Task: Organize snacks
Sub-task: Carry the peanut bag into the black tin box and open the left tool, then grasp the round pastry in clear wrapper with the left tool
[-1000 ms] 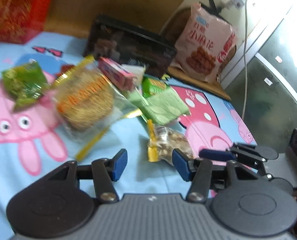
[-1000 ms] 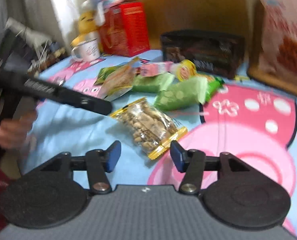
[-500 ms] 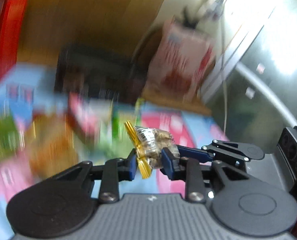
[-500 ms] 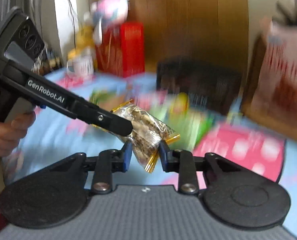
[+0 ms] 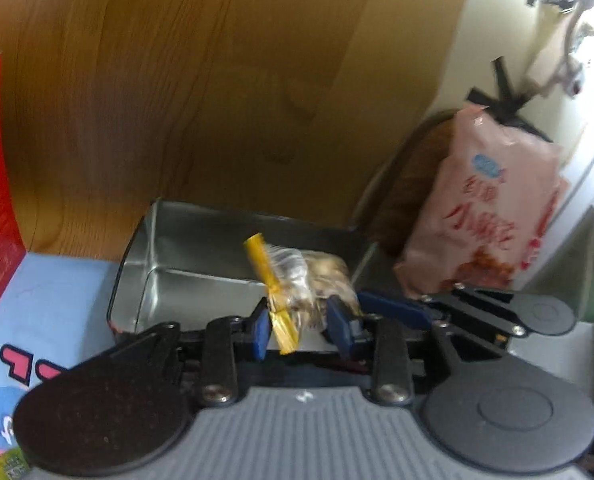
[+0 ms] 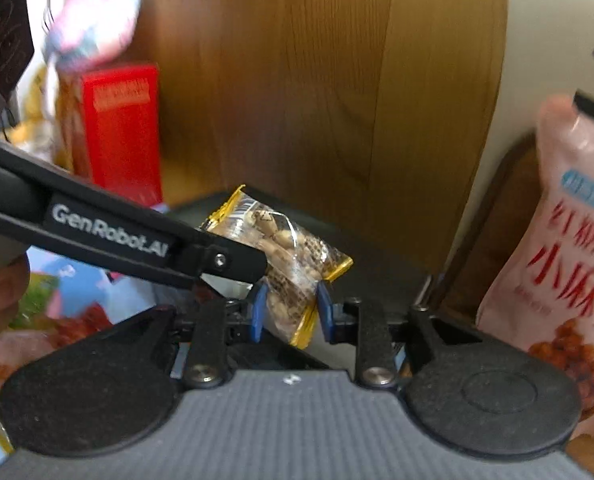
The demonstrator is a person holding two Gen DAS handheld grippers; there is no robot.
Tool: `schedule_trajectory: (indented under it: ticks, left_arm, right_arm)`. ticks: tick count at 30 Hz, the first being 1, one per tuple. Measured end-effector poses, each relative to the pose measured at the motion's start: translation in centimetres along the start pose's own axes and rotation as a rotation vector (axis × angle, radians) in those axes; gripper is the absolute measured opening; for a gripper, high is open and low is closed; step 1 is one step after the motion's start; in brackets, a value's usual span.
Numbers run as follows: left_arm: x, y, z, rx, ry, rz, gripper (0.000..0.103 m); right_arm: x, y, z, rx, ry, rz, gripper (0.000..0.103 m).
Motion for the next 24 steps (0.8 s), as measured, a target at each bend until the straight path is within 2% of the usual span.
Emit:
schedule_trajectory:
  ticks: [2, 3, 7, 10, 12, 14, 16, 19, 22, 24]
  left_arm:
    - [0.3, 0.3, -0.1, -0.005, 0.006, 0.015, 0.038]
    - [0.5, 0.4, -0.7, 0.003, 0.002, 0.027, 0.038]
    - [0.4, 2.9, -6.2, 0.091, -0.033, 0.026, 0.041]
    - [1.4, 6.9, -11.3, 0.094, -0.089, -0.008, 0.042]
    - [2.6, 9.8, -13.7, 0.074, -0.090, -0.061, 0.042]
    - [5.1, 12.8, -14.9, 0.069, -0.074, -0.114, 0.042]
    - [6.7, 14.8, -15.2, 0.049, -0.063, -0.160, 0.042]
    - [7.4, 15.9, -14.0, 0.059, -0.028, -0.232, 0.042]
    - [7.8, 15.2, -12.4, 0.083, -0.013, -0.211, 0.042]
    - [8.2, 14.6, -11.2, 0.091, 0.013, -0.200, 0.040]
  right_arm:
    - [0.4, -0.5, 0.1, 0.021, -0.002, 0.017, 0.035]
    - [0.5, -0.8, -0.3, 0.020, -0.014, 0.034, 0.042]
    - [1.4, -0.9, -4.4, 0.028, -0.096, 0.097, 0.045]
    - [3.0, 1.0, -8.2, -0.086, -0.140, 0.171, 0.045]
    - [3.8, 3.8, -9.4, -0.179, -0.148, 0.181, 0.045]
    - [5.1, 6.7, -10.9, -0.297, -0.150, 0.181, 0.046]
    - [6.3, 9.1, -10.9, -0.388, -0.118, 0.218, 0.046]
    - [8.1, 11.5, -10.2, -0.417, -0.071, 0.298, 0.046]
    - [8.8, 12.8, -8.4, -0.469, -0.001, 0.407, 0.047]
    - [8.2, 13.7, -8.0, -0.482, -0.008, 0.443, 0.045]
Point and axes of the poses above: each gripper's, at about its wrist camera, not at the fingertips, and z roughly the way its jaws point, y to its left, x to its underside, the point moved 3 cm from there along z, roughly the way its jaws point, and after that the axes turned 15 degrees about -z, right-handed, at the moved point
